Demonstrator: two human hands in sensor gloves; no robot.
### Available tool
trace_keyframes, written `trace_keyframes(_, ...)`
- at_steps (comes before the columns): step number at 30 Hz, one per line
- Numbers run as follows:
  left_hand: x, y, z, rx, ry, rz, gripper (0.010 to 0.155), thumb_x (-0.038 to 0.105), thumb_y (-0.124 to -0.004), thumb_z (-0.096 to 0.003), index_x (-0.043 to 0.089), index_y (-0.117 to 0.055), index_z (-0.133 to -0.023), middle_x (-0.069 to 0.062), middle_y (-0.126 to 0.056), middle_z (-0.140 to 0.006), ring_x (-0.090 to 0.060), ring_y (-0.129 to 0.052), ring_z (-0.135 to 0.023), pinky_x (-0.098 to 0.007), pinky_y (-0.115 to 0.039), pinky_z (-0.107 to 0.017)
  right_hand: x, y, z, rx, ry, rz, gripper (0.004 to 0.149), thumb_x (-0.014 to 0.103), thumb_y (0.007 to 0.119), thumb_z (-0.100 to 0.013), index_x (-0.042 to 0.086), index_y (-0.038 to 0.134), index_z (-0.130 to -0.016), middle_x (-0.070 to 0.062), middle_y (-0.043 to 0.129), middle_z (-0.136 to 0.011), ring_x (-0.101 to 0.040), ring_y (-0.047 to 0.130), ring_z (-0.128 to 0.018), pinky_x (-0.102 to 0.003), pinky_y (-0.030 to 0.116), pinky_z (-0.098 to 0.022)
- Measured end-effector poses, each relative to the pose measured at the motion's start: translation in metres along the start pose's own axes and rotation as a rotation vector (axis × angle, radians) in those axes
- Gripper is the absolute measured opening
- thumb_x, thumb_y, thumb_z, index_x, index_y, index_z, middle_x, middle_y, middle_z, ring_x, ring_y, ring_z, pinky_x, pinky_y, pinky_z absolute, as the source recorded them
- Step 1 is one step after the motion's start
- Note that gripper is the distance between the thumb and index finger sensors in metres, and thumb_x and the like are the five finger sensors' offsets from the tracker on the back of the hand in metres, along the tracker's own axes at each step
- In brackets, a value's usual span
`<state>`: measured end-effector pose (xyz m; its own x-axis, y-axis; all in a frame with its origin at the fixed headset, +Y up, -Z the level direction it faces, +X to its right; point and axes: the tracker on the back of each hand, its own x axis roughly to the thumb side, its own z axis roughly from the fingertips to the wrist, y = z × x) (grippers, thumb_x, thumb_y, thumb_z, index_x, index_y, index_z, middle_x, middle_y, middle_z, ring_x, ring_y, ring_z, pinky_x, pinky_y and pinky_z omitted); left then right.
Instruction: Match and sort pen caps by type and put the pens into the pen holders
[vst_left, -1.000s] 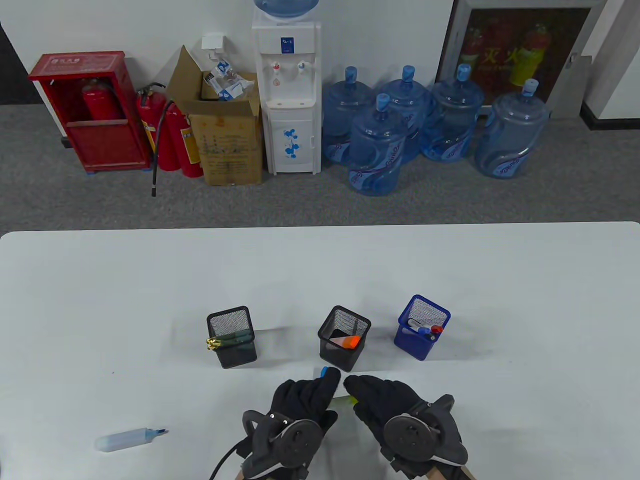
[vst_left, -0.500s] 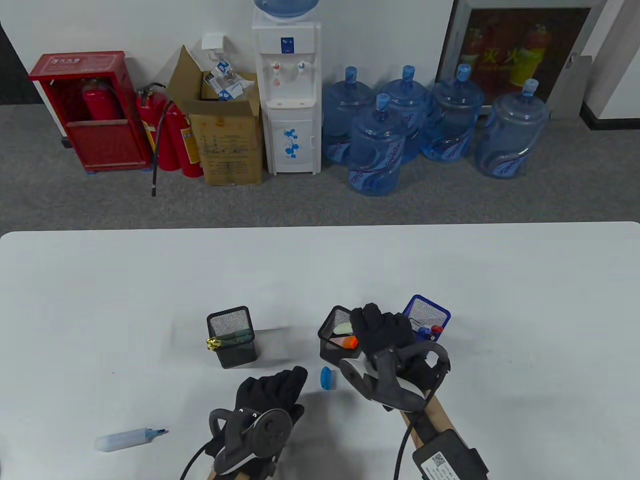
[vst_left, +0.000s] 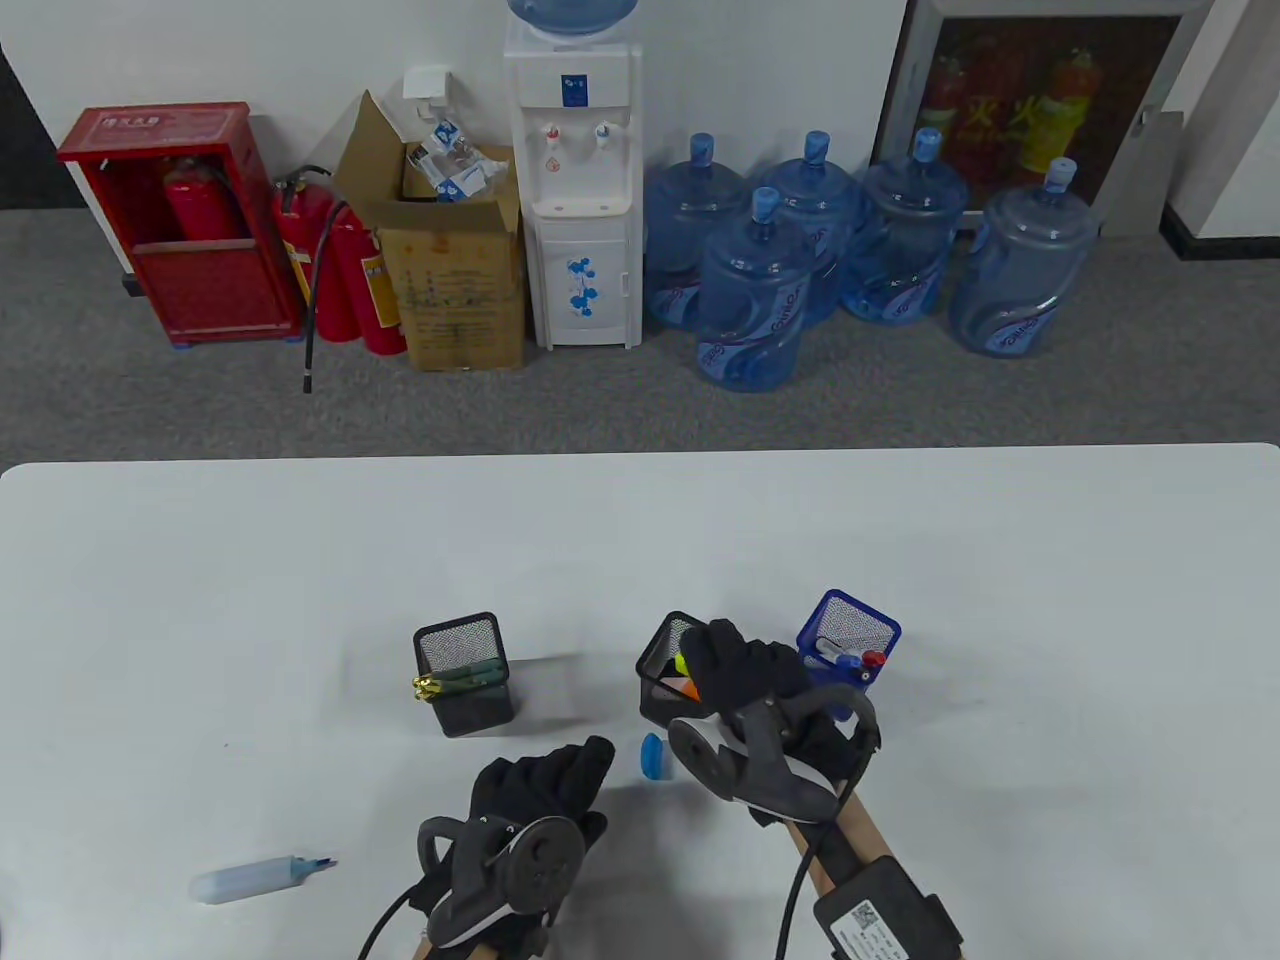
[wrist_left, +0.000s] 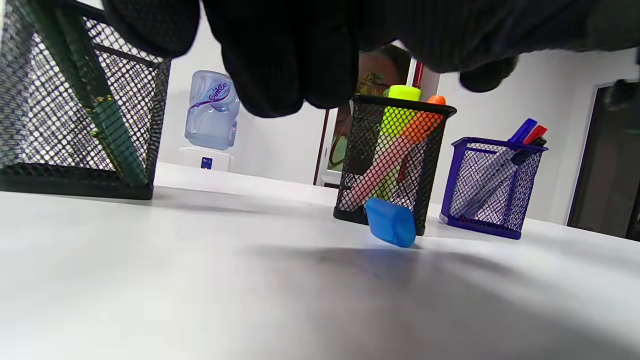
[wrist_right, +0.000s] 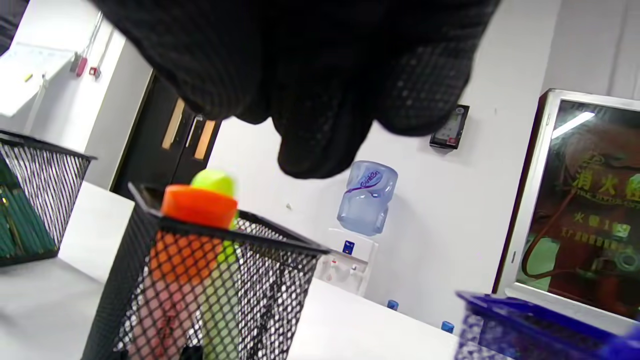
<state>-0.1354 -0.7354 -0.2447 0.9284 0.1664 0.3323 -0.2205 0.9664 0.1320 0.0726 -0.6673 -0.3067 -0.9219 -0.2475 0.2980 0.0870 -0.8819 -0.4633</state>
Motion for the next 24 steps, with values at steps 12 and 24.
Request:
trace_keyframes(12, -0.005, -0.003, -0.007, -0.046, 0.038, -0.067, 0.063, 0.043, -0.074, -0.0417, 0.035, -0.064, -0.103, 0.002, -0.085, -0.102, -0.028, -0.094, -0.083, -0.064, -0.064, -0.072, -0.047, 0.049, 0.089, 0.098, 0.067, -0.088, 0.052, 0.042, 0.078, -0.041, 0.027, 0.08, -0.091, -0.002, 0.089, -0.093, -0.018, 0.103, -0.069, -0.046, 0.087, -0.06)
trace_keyframes(24, -0.068, 0.036, -0.002, -0.193, 0.115, -0.522, 0.059, 0.047, -0.076, -0.0367, 0.038, -0.074, -0.095, 0.007, -0.093, -0.092, -0.023, -0.097, -0.078, -0.057, -0.069, -0.068, -0.059, 0.051, 0.096, 0.106, 0.076, -0.059, 0.052, 0.043, 0.078, -0.041, 0.028, 0.081, -0.09, 0.0, 0.09, -0.092, -0.019, 0.102, -0.074, -0.049, 0.085, -0.061)
